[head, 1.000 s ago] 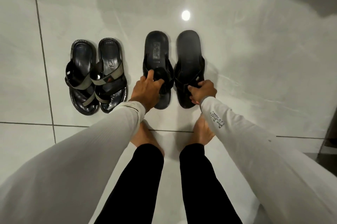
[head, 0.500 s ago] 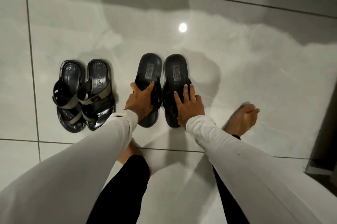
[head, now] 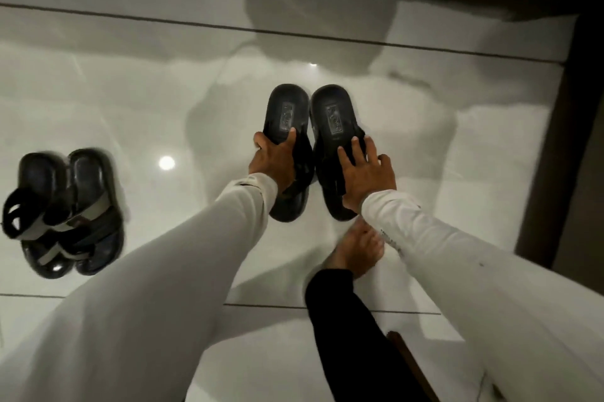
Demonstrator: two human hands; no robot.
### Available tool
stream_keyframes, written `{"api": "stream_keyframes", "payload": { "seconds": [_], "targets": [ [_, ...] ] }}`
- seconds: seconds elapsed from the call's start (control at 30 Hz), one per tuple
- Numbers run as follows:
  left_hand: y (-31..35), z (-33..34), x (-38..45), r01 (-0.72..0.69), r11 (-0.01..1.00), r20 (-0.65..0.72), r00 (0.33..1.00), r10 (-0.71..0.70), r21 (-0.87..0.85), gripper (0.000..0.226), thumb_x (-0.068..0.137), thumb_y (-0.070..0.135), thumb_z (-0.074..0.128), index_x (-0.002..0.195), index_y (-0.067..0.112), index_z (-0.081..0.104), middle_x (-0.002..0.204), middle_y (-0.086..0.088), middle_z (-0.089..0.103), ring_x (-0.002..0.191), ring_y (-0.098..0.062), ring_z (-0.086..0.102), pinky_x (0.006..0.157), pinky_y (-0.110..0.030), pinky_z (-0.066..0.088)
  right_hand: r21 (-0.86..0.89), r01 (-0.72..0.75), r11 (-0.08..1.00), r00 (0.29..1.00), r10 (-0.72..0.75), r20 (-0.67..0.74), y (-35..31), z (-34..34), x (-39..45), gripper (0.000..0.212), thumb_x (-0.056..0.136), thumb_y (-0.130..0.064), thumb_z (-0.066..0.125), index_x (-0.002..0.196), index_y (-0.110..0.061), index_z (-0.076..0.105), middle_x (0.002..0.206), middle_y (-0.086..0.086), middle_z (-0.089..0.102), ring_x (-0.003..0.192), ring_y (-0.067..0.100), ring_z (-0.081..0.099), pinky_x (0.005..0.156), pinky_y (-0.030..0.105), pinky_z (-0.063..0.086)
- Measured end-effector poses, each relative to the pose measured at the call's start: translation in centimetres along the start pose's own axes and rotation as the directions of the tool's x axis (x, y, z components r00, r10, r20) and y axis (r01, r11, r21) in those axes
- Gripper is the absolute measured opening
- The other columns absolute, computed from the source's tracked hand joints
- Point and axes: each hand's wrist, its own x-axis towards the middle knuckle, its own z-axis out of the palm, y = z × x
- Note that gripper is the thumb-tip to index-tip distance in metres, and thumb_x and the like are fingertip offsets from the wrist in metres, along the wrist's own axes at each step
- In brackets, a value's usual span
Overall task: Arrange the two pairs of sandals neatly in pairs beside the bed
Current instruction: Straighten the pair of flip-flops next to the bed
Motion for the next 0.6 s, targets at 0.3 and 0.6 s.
{"api": "stream_keyframes", "payload": {
  "seconds": [0.3, 0.6],
  "targets": [
    [14.0, 0.7, 3.3, -0.066, 0.997, -0.057, 0.996, 0.068, 0.037, 0.067, 0.097, 0.007, 0.039, 0.157, 0.03, 0.021, 0.141, -0.023, 0.033, 0.114, -0.046, 0.054, 0.106, -0.045, 0.044, 0.148, -0.134, 0.98, 0.991, 0.132, 0.025, 12.1, -1.6, 1.1, 0.107, 0.076, -0.041, 0.074, 0.161, -0.026, 0.011, 0.167, 0.019, 0.013, 0.155, 0.043, 0.006, 0.117, 0.051, 0.029],
    [7.2, -0.3, -2.1, -0.072, 0.993, -0.121, 0.989, 0.082, 0.089, 0.066, 0.099, 0.037, 0.045, 0.159, 0.033, 0.017, 0.143, -0.017, 0.037, 0.113, -0.042, 0.059, 0.088, -0.046, 0.046, 0.176, -0.116, 0.978, 0.991, 0.125, -0.04, 9.0, -2.4, -2.9, 0.108, 0.079, -0.037, 0.076, 0.161, -0.025, 0.008, 0.169, 0.02, 0.007, 0.157, 0.039, 0.007, 0.12, 0.052, 0.025]
  ]
}}
